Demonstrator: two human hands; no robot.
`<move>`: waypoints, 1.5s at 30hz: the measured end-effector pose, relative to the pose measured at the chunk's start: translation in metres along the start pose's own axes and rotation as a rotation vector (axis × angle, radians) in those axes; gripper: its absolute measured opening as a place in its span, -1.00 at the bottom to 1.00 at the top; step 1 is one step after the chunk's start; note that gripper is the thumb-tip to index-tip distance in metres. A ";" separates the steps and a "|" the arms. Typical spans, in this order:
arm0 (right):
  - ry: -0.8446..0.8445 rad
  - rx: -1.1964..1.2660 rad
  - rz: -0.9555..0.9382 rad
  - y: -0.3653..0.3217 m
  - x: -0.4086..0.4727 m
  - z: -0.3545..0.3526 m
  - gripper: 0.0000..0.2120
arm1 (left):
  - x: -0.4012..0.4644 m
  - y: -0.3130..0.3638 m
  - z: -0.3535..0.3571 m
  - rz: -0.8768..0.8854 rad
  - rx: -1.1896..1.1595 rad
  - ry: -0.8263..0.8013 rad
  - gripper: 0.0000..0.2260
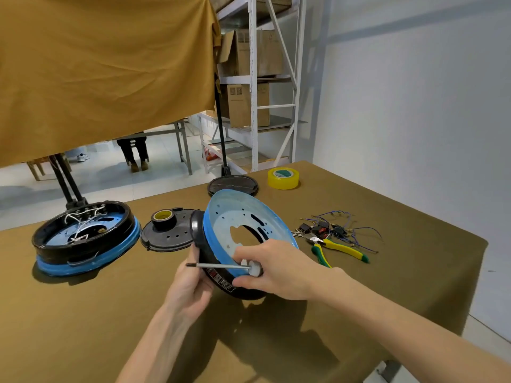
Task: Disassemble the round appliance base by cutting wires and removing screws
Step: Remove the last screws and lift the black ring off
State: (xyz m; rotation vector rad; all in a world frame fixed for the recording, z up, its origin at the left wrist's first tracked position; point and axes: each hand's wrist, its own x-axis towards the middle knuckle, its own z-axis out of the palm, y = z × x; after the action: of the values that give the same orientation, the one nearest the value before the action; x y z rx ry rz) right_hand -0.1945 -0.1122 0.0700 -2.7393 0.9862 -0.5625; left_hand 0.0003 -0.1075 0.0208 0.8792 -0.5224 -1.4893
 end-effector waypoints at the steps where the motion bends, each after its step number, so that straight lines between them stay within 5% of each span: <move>1: -0.002 -0.007 0.013 0.002 0.000 0.000 -0.82 | 0.000 0.000 -0.003 -0.019 -0.021 -0.017 -0.63; 4: -0.037 0.067 0.046 0.006 -0.002 0.001 -0.77 | 0.005 -0.001 -0.018 -0.056 -0.066 -0.047 -0.65; 8: -0.072 0.490 0.283 0.021 -0.001 -0.008 -0.67 | 0.017 -0.002 -0.038 -0.140 -0.110 0.047 -0.65; 11: -0.098 0.548 0.458 0.040 0.004 -0.021 -0.69 | 0.025 -0.001 -0.051 -0.224 -0.105 0.116 -0.46; 15: -0.012 0.552 0.480 0.056 0.014 -0.023 -0.63 | 0.040 0.015 -0.066 -0.257 0.125 0.062 -0.20; 21: -0.002 0.580 0.478 0.067 0.034 -0.029 -0.57 | 0.053 0.027 -0.066 -0.262 0.505 -0.012 -0.40; 29: 0.319 0.901 0.493 0.069 0.059 -0.037 -0.67 | 0.055 0.034 -0.054 -0.266 0.768 -0.149 -0.37; 32: 0.547 0.902 0.505 0.071 0.069 -0.028 -0.65 | 0.058 0.026 -0.049 -0.278 0.815 -0.181 -0.38; 36: 0.879 1.215 0.567 0.072 0.087 -0.021 -0.78 | 0.061 0.013 -0.045 -0.248 0.843 -0.241 -0.48; 39: 0.923 1.062 0.610 0.073 0.096 -0.016 -0.77 | 0.066 0.005 -0.045 -0.206 0.853 -0.198 -0.34; 45: 0.885 0.736 0.334 0.063 0.100 0.005 -0.81 | 0.072 0.001 -0.050 -0.199 0.889 -0.180 -0.26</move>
State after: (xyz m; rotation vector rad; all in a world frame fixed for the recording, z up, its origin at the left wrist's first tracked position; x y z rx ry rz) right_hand -0.1584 -0.2246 0.0762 -1.6025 1.0420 -1.7141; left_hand 0.0440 -0.1686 -0.0246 1.5140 -1.3164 -1.5182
